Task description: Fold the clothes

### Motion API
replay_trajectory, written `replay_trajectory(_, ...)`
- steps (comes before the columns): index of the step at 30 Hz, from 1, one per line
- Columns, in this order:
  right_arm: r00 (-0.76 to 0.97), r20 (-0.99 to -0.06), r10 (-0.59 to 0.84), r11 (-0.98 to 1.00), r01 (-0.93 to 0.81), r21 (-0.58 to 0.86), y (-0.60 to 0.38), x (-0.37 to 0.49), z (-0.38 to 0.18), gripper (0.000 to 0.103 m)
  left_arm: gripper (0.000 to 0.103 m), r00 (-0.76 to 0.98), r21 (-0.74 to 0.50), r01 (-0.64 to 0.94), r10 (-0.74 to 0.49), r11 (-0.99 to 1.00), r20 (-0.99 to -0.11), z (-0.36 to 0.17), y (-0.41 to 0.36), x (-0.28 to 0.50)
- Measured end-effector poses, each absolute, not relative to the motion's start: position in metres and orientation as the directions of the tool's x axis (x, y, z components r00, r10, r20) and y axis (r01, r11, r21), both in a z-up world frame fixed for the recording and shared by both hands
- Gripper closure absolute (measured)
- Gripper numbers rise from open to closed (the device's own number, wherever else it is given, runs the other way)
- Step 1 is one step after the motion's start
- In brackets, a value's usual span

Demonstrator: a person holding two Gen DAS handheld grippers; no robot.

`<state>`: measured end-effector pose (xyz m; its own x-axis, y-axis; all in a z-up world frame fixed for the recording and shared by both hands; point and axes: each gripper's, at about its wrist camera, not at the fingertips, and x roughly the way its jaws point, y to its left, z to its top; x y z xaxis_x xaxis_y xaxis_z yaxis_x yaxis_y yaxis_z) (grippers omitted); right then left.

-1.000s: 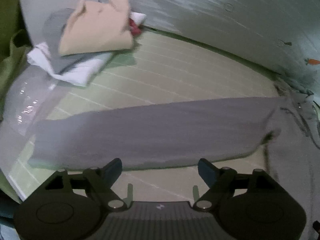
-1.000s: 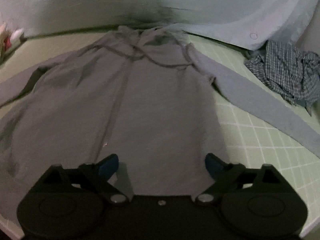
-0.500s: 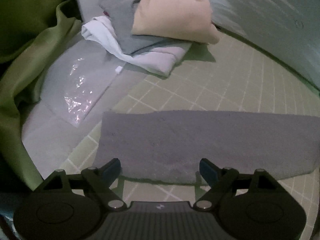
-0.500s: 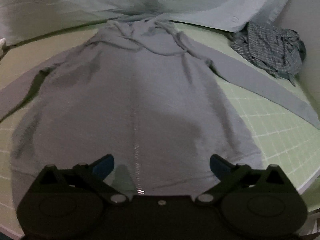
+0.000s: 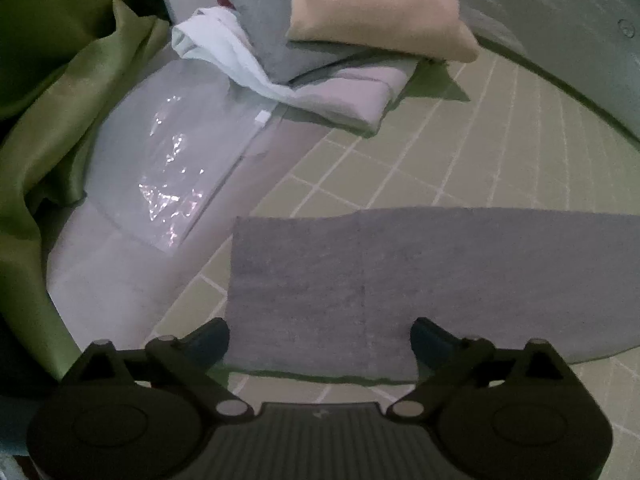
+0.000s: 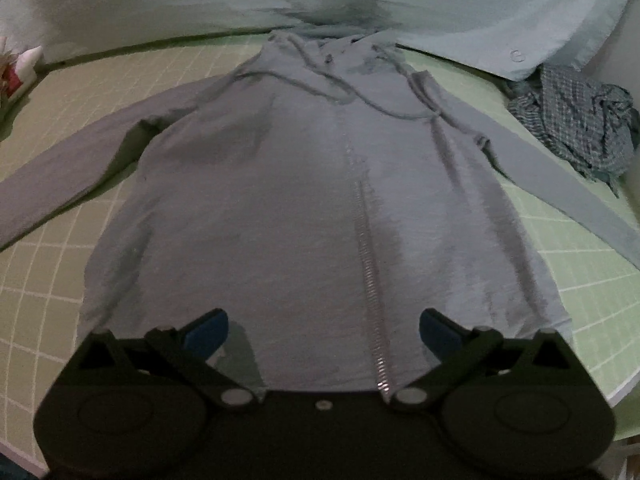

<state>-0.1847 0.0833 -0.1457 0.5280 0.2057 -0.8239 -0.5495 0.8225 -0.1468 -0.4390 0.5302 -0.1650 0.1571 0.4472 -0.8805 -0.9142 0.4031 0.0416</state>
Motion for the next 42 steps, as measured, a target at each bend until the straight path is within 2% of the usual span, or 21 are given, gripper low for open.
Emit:
replay_trajectory(5, 0.513, -0.832, 0.212, 0.813, -0.564, -0.141, 0.091, -0.186, -0.148, 0.0, 0.0, 0.168, 0.024, -0.919, 0.446, 0.393, -0.879, -0.166, 0.531, -0.441)
replay_trajectory(9, 0.506, -0.835, 0.214, 0.808, -0.572, -0.14, 0.095, -0.185, -0.148, 0.0, 0.003, 0.177, 0.01, -0.923, 0.446, 0.385, -0.877, -0.167, 0.531, -0.442)
replay_trajectory(10, 0.504, -0.837, 0.215, 0.809, -0.571, -0.137, 0.096, -0.184, -0.149, 0.0, 0.008, 0.184, 0.008, -0.921, 0.454, 0.389, -0.872, -0.166, 0.529, -0.441)
replay_trajectory(12, 0.503, -0.837, 0.216, 0.813, -0.567, -0.132, 0.097, -0.181, -0.148, 0.0, 0.026, 0.204, 0.009, -0.912, 0.471, 0.411, -0.858, -0.162, 0.525, -0.438)
replay_trajectory(14, 0.506, -0.835, 0.218, 0.817, -0.563, -0.128, 0.097, -0.179, -0.148, 0.0, 0.061, 0.233, -0.007, -0.897, 0.461, 0.442, -0.856, -0.157, 0.524, -0.431)
replay_trajectory(15, 0.507, -0.833, 0.221, 0.82, -0.56, -0.124, 0.097, -0.177, -0.147, 0.0, 0.07, 0.249, -0.018, -0.889, 0.45, 0.457, -0.857, -0.156, 0.523, -0.427)
replay_trajectory(16, 0.508, -0.832, 0.224, 0.824, -0.554, -0.117, 0.096, -0.175, -0.146, 0.0, 0.089, 0.265, -0.031, -0.881, 0.438, 0.472, -0.859, -0.154, 0.523, -0.423)
replay_trajectory(19, 0.51, -0.827, 0.235, 0.841, -0.534, -0.09, 0.09, -0.168, -0.144, 0.0, 0.092, 0.314, -0.109, -0.871, 0.371, 0.479, -0.874, -0.149, 0.525, -0.406)
replay_trajectory(24, 0.53, -0.813, 0.24, 0.876, -0.479, -0.054, 0.069, -0.148, -0.139, 0.0, 0.092, 0.431, -0.15, -0.787, 0.358, 0.599, -0.829, -0.116, 0.497, -0.342)
replay_trajectory(28, 0.539, -0.804, 0.252, 0.912, -0.411, 0.011, 0.038, -0.124, -0.136, 0.0, 0.092, 0.553, -0.199, -0.663, 0.293, 0.722, -0.78, -0.091, 0.442, -0.269)
replay_trajectory(31, 0.562, -0.791, 0.241, 0.932, -0.363, 0.026, 0.006, -0.105, -0.131, 0.0, 0.092, 0.643, -0.251, -0.522, 0.184, 0.815, -0.743, -0.073, 0.377, -0.206)
replay_trajectory(34, 0.591, -0.776, 0.219, 0.953, -0.302, 0.039, -0.03, -0.083, -0.123, 0.0, 0.09, 0.725, -0.369, -0.359, 0.007, 0.857, -0.689, -0.059, 0.312, -0.167)
replay_trajectory(35, 0.598, -0.771, 0.219, 0.958, -0.28, 0.055, -0.044, -0.075, -0.12, 0.0, 0.084, 0.745, -0.406, -0.301, -0.054, 0.863, -0.665, -0.054, 0.291, -0.154)
replay_trajectory(36, 0.603, -0.766, 0.221, 0.962, -0.262, 0.072, -0.056, -0.068, -0.119, 0.0, 0.082, 0.76, -0.441, -0.241, -0.114, 0.864, -0.639, -0.049, 0.269, -0.141)
replay_trajectory(37, 0.609, -0.762, 0.221, 0.966, -0.243, 0.086, -0.067, -0.062, -0.117, 0.0, 0.07, 0.772, -0.474, -0.181, -0.174, 0.861, -0.611, -0.044, 0.247, -0.128)
replay_trajectory(38, 0.618, -0.757, 0.213, 0.97, -0.225, 0.09, -0.077, -0.057, -0.116, 0.0, 0.042, 0.779, -0.506, -0.12, -0.234, 0.854, -0.581, -0.039, 0.226, -0.115)
replay_trajectory(39, 0.627, -0.751, 0.206, 0.974, -0.207, 0.094, -0.086, -0.052, -0.115, 0.0, 0.025, 0.783, -0.53, -0.064, -0.286, 0.846, -0.552, -0.034, 0.205, -0.103)
replay_trajectory(40, 0.635, -0.745, 0.202, 0.976, -0.194, 0.099, -0.094, -0.048, -0.114, 0.0, 0.005, 0.792, -0.499, -0.076, -0.251, 0.863, -0.556, -0.035, 0.199, -0.103)
replay_trajectory(42, 0.65, -0.73, 0.212, 0.975, -0.187, 0.117, -0.105, -0.042, -0.112, 0.0, 0.002, 0.794, -0.402, -0.135, -0.143, 0.906, -0.591, -0.038, 0.193, -0.104)
